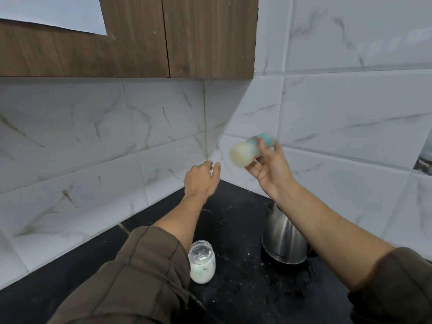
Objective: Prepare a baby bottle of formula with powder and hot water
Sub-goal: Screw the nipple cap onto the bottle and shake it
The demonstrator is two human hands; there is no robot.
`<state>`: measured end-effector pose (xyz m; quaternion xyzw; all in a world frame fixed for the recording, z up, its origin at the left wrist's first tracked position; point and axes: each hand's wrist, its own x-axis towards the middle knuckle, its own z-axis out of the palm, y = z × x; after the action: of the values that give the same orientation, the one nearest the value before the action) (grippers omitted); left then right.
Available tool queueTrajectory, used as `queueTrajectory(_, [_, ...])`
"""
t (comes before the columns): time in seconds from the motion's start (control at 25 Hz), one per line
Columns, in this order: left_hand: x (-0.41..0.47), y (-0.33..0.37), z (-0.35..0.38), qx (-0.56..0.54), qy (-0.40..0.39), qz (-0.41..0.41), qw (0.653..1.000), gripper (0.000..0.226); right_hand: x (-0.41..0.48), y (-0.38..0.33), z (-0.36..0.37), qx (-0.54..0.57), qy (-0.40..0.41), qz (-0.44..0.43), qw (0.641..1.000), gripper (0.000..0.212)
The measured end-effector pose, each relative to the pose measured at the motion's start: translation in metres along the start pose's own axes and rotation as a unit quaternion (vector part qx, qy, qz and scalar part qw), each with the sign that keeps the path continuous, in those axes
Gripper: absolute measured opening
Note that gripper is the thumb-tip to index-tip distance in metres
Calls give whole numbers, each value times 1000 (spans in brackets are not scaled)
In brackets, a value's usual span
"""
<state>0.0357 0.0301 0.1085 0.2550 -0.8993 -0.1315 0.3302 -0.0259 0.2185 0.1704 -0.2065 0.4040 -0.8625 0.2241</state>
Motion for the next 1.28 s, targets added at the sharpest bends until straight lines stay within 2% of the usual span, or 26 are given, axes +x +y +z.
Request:
queueTrajectory(0.08, [-3,0,0,1,3,-2,1000,52,5,-2,6,30,33,-27,999,57])
queueTrajectory(0.12, [-3,0,0,5,0,-2,1000,50,1,-3,8,6,10,-24,1000,62])
queueTrajectory(0.2, [-2,-2,2,27,-13,5,1000,42,-11,-6,7,-125,-101,-12,987,78])
queueTrajectory(0.28, [-2,-3,1,40,-21,17,999,36,-22,-9,5,-257,-214,-13,942,88])
queueTrajectory(0.32, [-1,-4,1,36,-20,16,999,37,-23,-11,4,-266,-222,-19,938,89])
queueTrajectory(0.48, [-2,-3,-1,10,-4,-2,1000,50,-8,-15,6,-101,-57,-53,992,89])
queueTrajectory(0.56, [-3,-4,-1,13,-6,1,1000,52,-9,-12,1,-149,-97,-26,984,93])
queueTrajectory(0.64, [-2,-7,1,15,-13,6,1000,52,-19,-9,-5,-271,-206,12,940,94])
queueTrajectory(0.68, [-1,-8,2,14,-16,6,1000,52,-21,-8,-7,-294,-237,17,926,93])
queueTrajectory(0.72, [-1,-7,2,16,-15,8,1000,51,-20,-9,-7,-279,-232,10,932,92])
queueTrajectory(0.8, [-1,-5,-1,16,-6,2,1000,51,-12,-14,-3,-167,-145,-19,975,91])
queueTrajectory(0.88, [-2,-4,-1,14,-2,-3,1000,50,-6,-16,-2,-84,-88,-39,992,93])
queueTrajectory(0.96, [-2,-4,1,15,-8,1,1000,46,-12,-14,-3,-171,-134,-24,976,96])
queueTrajectory(1.04, [0,-5,3,22,-16,8,1000,38,-23,-8,-4,-281,-224,4,933,95])
queueTrajectory(1.08, [0,-5,3,26,-17,11,999,35,-24,-6,-5,-287,-238,5,928,94])
queueTrajectory(1.12, [0,-4,3,29,-15,14,999,34,-24,-6,-3,-265,-224,-4,938,94])
queueTrajectory(1.2, [-1,-3,2,25,-7,11,1000,37,-18,-9,1,-183,-138,-32,973,93])
queueTrajectory(1.28, [-2,-2,0,24,-1,5,1000,41,-11,-8,1,-139,-101,-43,984,92])
